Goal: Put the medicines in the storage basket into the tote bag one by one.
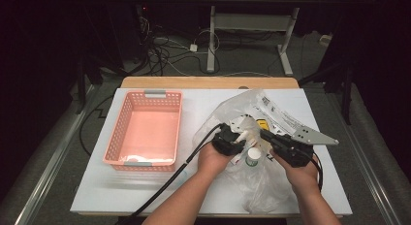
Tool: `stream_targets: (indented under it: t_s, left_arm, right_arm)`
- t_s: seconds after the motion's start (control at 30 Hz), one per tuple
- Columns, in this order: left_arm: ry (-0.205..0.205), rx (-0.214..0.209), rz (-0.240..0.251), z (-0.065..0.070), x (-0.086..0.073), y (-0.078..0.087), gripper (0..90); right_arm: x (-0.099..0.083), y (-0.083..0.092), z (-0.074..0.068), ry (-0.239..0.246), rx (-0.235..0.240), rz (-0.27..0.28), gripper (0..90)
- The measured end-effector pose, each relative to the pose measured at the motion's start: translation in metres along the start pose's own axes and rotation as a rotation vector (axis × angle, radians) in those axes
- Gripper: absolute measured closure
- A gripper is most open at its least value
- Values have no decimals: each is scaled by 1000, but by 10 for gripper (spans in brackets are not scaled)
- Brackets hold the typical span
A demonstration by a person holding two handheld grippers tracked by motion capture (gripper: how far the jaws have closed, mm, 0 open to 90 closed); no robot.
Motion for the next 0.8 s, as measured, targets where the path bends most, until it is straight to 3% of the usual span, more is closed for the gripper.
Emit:
stream_targets:
  t_s: [0.27,0.4,0.63,0.8]
  left_arm:
    - [19,-2,-20,-4,1,-11,562]
    - [25,-3,-15,-4,3,-6,447]
    - [-50,-7,27,11,-1,21,425]
    - [-63,-39,66,21,-21,51,425]
  right_arm:
    - [0,1,0,1,2,4,900]
    - [0,1,1,-8,-1,4,900]
    - [0,3,2,1,-4,7,900]
    - [1,4,3,7,-8,10,900]
Point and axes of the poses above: each handheld gripper's, and its own axes: y roughly backward along the jaws, x roughly out of its top, z roughly to its right, the point moved 3 cm from there along -y, roughly forward along the jaws, and after that the axes turned 2 degrees about z, right-handed, at the moved point
